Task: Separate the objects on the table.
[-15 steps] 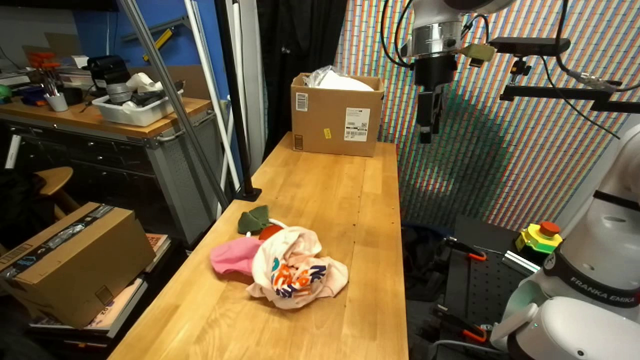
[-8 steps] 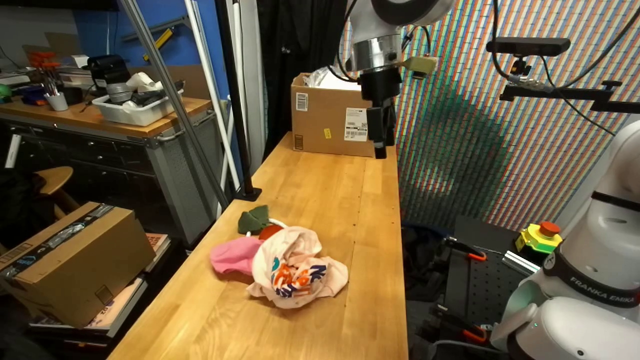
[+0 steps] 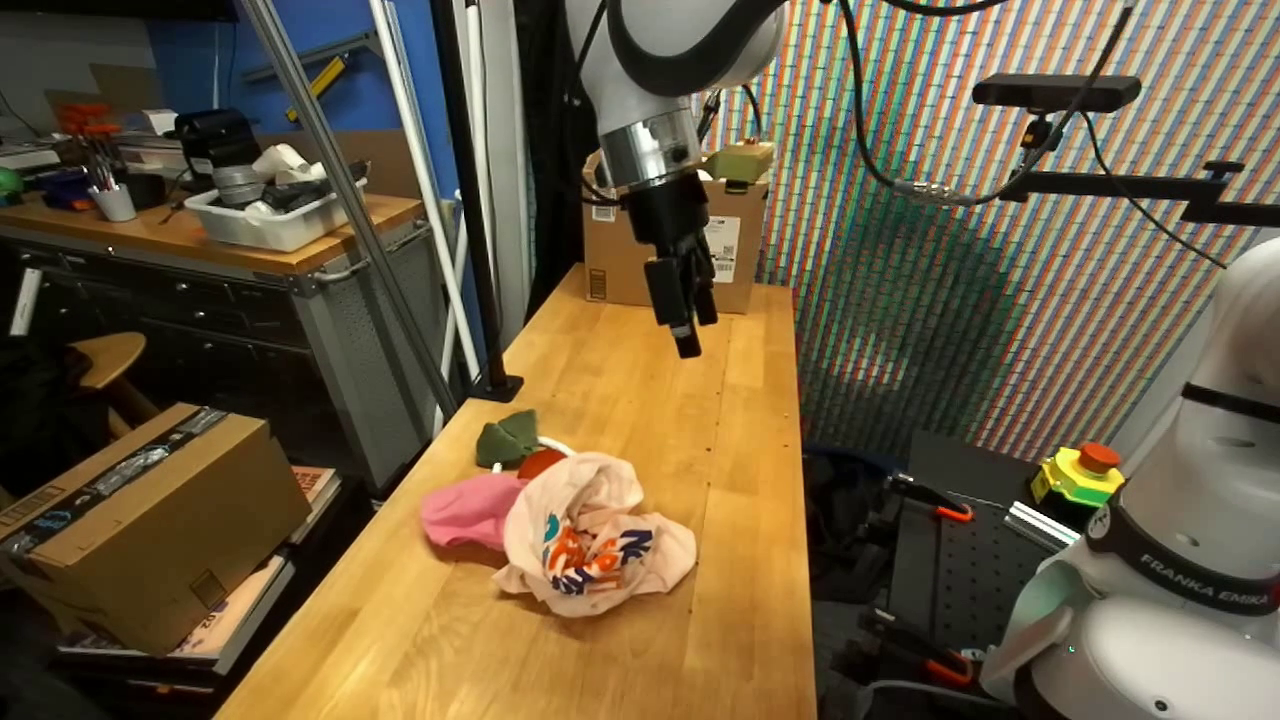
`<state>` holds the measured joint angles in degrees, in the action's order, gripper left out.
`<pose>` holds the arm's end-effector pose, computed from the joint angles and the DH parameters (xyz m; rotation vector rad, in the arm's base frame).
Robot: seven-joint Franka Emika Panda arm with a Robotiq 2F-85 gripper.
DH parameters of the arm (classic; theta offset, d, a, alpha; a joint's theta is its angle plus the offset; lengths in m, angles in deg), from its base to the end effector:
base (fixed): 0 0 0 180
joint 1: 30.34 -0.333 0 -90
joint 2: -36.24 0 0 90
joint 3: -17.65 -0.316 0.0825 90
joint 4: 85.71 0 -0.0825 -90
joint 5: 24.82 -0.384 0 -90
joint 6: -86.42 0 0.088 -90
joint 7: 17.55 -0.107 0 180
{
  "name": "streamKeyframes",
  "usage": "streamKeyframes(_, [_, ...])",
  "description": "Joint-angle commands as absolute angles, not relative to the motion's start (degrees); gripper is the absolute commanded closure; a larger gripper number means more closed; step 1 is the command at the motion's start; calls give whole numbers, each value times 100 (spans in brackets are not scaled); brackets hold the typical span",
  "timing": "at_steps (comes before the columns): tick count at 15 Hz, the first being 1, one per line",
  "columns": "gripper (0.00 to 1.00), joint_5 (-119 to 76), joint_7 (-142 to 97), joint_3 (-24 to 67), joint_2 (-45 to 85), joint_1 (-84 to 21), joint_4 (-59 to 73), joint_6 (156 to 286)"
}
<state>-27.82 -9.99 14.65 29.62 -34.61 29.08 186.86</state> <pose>0.5282 0.0716 0.3765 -3.0124 -0.3641 0.5612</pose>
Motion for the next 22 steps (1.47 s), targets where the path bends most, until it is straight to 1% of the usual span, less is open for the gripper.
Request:
streamKeyframes(1, [0,-2808,-1014,1308,2370,-3533,2236,18509])
streamKeyframes(5, [0,-2841,-970,1185,2082,-3587,2125,18794])
streamKeyframes(11, [0,-2983,-1005,1068,1741,-3623,2293,19661])
streamKeyframes(22, [0,-2468,-1205,1039,620,-3981,2243,20986])
